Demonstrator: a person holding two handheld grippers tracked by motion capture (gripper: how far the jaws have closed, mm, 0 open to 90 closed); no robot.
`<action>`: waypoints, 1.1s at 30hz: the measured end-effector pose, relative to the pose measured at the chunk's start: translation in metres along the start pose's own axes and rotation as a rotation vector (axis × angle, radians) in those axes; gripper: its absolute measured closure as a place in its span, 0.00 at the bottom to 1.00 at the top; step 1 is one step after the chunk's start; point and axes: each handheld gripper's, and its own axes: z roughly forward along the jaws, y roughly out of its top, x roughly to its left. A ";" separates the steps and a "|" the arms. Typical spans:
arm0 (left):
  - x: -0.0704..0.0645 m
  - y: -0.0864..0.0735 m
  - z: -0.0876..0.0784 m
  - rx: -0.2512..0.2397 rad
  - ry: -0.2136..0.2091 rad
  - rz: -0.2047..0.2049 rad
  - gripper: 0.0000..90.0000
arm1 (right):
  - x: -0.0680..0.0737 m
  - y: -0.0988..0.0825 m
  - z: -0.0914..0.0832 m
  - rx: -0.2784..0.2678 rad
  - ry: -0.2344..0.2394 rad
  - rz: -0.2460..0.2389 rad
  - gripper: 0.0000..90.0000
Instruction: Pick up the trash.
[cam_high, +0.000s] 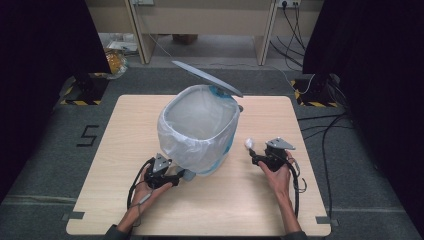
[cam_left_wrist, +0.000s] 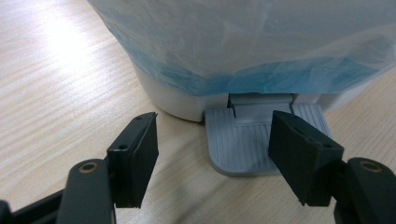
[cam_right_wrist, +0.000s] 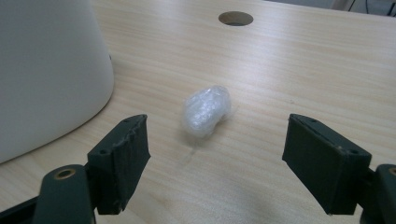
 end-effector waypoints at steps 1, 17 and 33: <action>0.000 0.000 0.000 -0.001 0.002 0.004 0.36 | -0.001 0.005 0.002 0.007 -0.017 -0.043 0.26; 0.000 -0.001 -0.001 0.002 -0.006 0.002 0.36 | 0.005 0.018 0.040 0.029 0.016 -0.016 0.50; 0.001 -0.001 -0.001 0.006 -0.009 0.004 0.36 | 0.009 0.019 0.057 0.119 0.006 -0.064 0.68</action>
